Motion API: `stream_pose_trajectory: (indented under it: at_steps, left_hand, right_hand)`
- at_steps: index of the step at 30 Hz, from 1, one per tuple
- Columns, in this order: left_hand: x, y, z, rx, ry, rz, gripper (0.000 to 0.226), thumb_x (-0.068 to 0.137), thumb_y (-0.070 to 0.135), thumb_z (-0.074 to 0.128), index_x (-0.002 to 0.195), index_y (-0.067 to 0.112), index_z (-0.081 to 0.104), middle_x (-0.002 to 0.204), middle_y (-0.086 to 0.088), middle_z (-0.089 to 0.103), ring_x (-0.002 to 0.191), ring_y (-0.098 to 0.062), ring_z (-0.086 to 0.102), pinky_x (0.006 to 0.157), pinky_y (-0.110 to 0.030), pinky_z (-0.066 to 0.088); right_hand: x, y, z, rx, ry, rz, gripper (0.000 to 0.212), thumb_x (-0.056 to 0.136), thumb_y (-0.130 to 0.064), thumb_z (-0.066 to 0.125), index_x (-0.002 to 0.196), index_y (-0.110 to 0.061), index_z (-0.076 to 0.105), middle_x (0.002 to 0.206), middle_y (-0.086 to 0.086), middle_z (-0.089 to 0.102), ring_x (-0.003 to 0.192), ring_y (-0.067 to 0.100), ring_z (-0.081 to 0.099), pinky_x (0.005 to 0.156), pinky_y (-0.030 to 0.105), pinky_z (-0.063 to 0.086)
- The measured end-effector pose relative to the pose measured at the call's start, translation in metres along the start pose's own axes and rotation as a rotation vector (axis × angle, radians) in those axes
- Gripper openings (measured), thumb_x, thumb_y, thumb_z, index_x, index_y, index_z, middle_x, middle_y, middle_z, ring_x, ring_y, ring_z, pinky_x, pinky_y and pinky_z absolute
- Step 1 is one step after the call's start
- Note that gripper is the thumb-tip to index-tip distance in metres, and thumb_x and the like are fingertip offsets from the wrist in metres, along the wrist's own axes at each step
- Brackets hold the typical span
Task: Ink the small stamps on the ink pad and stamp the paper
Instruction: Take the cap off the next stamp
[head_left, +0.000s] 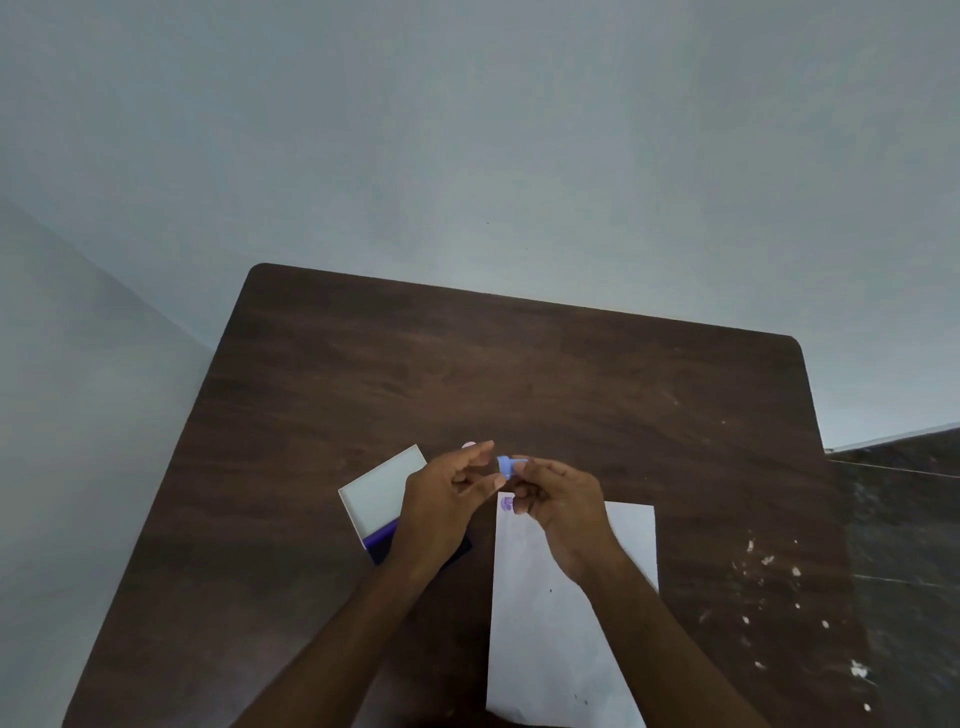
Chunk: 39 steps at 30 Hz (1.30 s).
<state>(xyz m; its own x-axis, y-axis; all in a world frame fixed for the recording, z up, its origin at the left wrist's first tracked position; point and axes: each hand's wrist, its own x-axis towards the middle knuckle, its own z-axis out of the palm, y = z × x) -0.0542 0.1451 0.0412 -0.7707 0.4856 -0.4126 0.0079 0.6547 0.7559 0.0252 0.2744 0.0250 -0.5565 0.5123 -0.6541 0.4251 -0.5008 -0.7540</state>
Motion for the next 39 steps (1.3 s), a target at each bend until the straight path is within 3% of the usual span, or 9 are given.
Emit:
stream_pose_trajectory:
  at_steps: [2, 4, 9, 14, 19, 26, 32, 35, 39]
  left_hand:
    - [0.003, 0.006, 0.001, 0.106, -0.157, -0.044, 0.046, 0.093, 0.031, 0.059, 0.136, 0.019, 0.049, 0.138, -0.003, 0.055, 0.121, -0.012, 0.053, 0.103, -0.016, 0.034]
    - [0.007, 0.01, 0.003, 0.083, -0.223, -0.086, 0.043, 0.093, 0.033, 0.058, 0.133, 0.021, 0.051, 0.137, -0.005, 0.055, 0.122, -0.016, 0.053, 0.107, -0.024, 0.035]
    - [0.008, 0.014, 0.007, 0.225, -0.212, -0.147, 0.05, 0.093, 0.044, 0.052, 0.136, 0.021, 0.048, 0.136, -0.003, 0.054, 0.122, -0.018, 0.05, 0.101, -0.02, 0.03]
    - [0.009, 0.019, 0.008, 0.284, -0.283, -0.212, 0.052, 0.094, 0.046, 0.049, 0.139, 0.021, 0.043, 0.142, -0.003, 0.048, 0.127, -0.02, 0.045, 0.108, -0.027, 0.028]
    - [0.011, 0.019, 0.01, 0.327, -0.362, -0.249, 0.048, 0.096, 0.038, 0.049, 0.139, 0.018, 0.042, 0.142, -0.003, 0.047, 0.127, -0.02, 0.045, 0.108, -0.026, 0.028]
    - [0.001, 0.014, 0.012, 0.123, -0.238, -0.17, 0.043, 0.092, 0.035, 0.058, 0.131, 0.018, 0.052, 0.132, -0.002, 0.057, 0.123, -0.021, 0.051, 0.102, -0.02, 0.034]
    - [-0.005, 0.01, 0.01, 0.13, -0.16, -0.187, 0.041, 0.095, 0.032, 0.054, 0.133, 0.018, 0.05, 0.135, -0.003, 0.054, 0.121, -0.015, 0.05, 0.099, -0.016, 0.031]
    - [-0.013, -0.001, 0.01, -0.156, -0.03, -0.029, 0.026, 0.083, 0.025, 0.072, 0.108, 0.028, 0.068, 0.111, 0.013, 0.069, 0.099, -0.005, 0.064, 0.083, -0.009, 0.045]
    - [-0.005, -0.008, 0.009, -0.004, 0.027, -0.054, 0.034, 0.082, 0.031, 0.072, 0.113, 0.025, 0.058, 0.101, 0.022, 0.051, 0.075, 0.013, 0.048, 0.083, 0.005, 0.033]
  right_hand:
    - [-0.006, 0.0, -0.004, 0.087, -0.033, 0.006, 0.016, 0.081, -0.018, 0.071, 0.092, -0.007, 0.075, 0.09, 0.02, 0.073, 0.074, 0.031, 0.067, 0.065, 0.031, 0.057]
    - [-0.01, -0.001, -0.007, 0.15, -0.052, 0.012, 0.019, 0.083, -0.016, 0.068, 0.096, -0.003, 0.073, 0.093, 0.023, 0.072, 0.072, 0.029, 0.065, 0.065, 0.031, 0.056]
    - [-0.018, -0.002, -0.011, 0.22, -0.137, 0.029, 0.025, 0.086, -0.015, 0.063, 0.103, 0.003, 0.068, 0.088, 0.019, 0.068, 0.068, 0.021, 0.062, 0.066, 0.032, 0.055]
    - [-0.02, 0.001, -0.013, 0.212, -0.156, 0.037, 0.027, 0.086, -0.021, 0.063, 0.103, -0.001, 0.068, 0.092, 0.017, 0.069, 0.076, 0.024, 0.064, 0.078, 0.037, 0.056]
    - [-0.022, -0.001, -0.014, 0.197, -0.186, 0.027, 0.043, 0.076, -0.03, 0.068, 0.105, 0.001, 0.067, 0.085, 0.014, 0.066, 0.067, 0.017, 0.062, 0.065, 0.03, 0.052]
    - [-0.021, -0.002, -0.013, 0.193, -0.172, 0.017, 0.03, 0.084, -0.019, 0.065, 0.105, 0.003, 0.066, 0.086, 0.017, 0.065, 0.065, 0.018, 0.06, 0.061, 0.029, 0.051]
    - [-0.022, -0.003, -0.011, 0.171, -0.145, -0.008, 0.026, 0.086, -0.018, 0.064, 0.102, 0.002, 0.068, 0.08, 0.015, 0.065, 0.062, 0.018, 0.058, 0.056, 0.027, 0.05]
    - [-0.021, -0.005, -0.014, 0.178, -0.161, -0.025, 0.022, 0.087, -0.018, 0.063, 0.1, -0.001, 0.071, 0.078, 0.014, 0.065, 0.063, 0.018, 0.056, 0.057, 0.028, 0.049]
    - [-0.021, -0.009, -0.016, 0.208, -0.192, -0.004, 0.021, 0.087, -0.021, 0.062, 0.096, -0.005, 0.073, 0.078, 0.011, 0.067, 0.068, 0.019, 0.059, 0.066, 0.032, 0.054]
